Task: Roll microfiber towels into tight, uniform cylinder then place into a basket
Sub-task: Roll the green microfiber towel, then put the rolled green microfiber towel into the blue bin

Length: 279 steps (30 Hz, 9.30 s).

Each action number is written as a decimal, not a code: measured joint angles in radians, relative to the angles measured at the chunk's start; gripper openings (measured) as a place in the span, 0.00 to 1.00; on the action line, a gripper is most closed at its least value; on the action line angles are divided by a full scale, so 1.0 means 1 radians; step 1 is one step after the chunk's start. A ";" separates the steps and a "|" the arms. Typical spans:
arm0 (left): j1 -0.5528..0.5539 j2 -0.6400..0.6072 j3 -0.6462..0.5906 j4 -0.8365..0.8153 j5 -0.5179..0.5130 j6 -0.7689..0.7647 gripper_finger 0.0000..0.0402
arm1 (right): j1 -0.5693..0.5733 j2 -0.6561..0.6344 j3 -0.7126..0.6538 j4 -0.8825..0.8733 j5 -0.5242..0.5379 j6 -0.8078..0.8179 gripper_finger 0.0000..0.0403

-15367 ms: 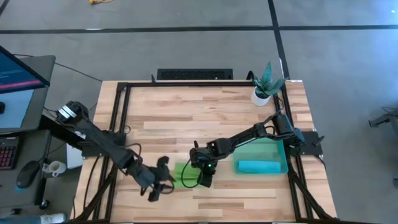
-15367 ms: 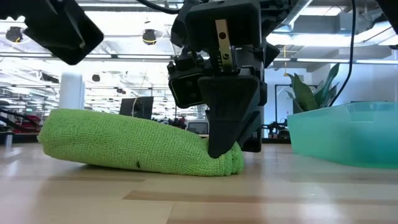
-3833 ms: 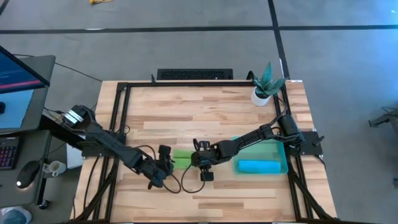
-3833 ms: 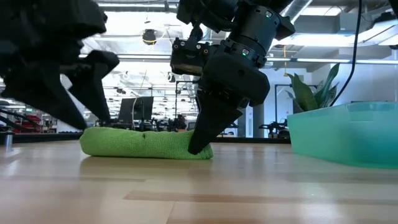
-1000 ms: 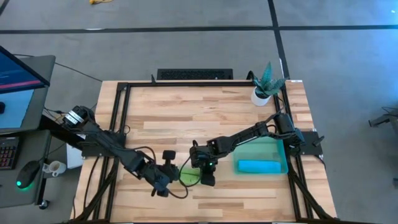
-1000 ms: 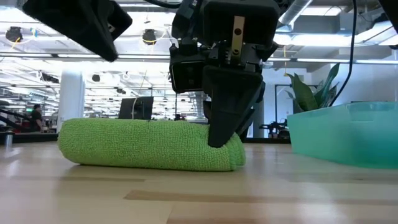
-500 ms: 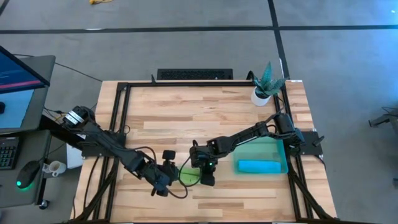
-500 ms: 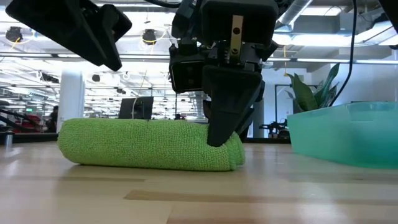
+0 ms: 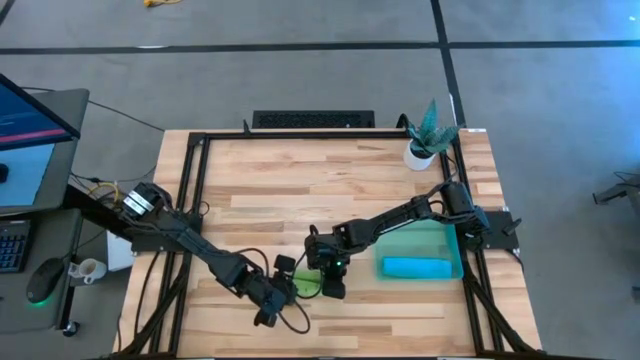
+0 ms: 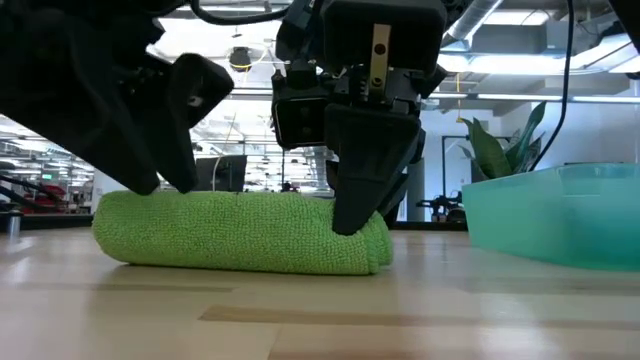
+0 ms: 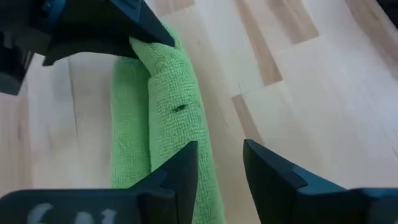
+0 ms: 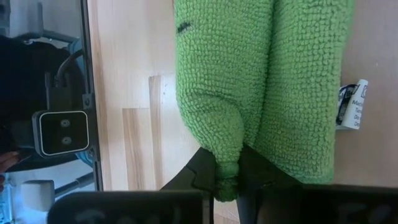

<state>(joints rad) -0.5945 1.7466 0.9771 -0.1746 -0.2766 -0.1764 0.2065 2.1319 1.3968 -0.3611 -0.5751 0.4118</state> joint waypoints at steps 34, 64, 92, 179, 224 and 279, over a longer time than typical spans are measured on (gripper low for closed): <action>0.150 0.003 -0.095 -0.026 0.292 -0.216 0.09 | 0.018 0.000 0.001 0.001 -0.011 0.113 0.12; 0.215 0.007 -0.049 -0.058 0.537 -0.516 0.03 | 0.053 0.099 0.006 0.048 -0.063 0.269 0.12; 0.197 -0.077 -0.050 -0.138 0.493 -0.346 0.31 | 0.080 0.093 0.010 0.052 0.057 0.290 0.12; -0.020 0.039 -0.164 0.271 0.106 -0.473 0.20 | 0.076 -0.149 -0.010 -0.193 0.434 -0.032 0.38; -0.019 0.040 -0.163 0.269 0.085 -0.500 0.20 | 0.266 -0.039 -0.106 0.336 0.656 -0.528 0.63; -0.105 -0.018 -0.014 -0.117 -0.171 -0.453 0.53 | 0.203 0.010 -0.100 0.250 0.686 -0.332 0.27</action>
<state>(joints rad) -0.6991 1.7287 0.9634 -0.2916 -0.4476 -0.6290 0.4095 2.1418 1.2965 -0.1115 0.1107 0.0795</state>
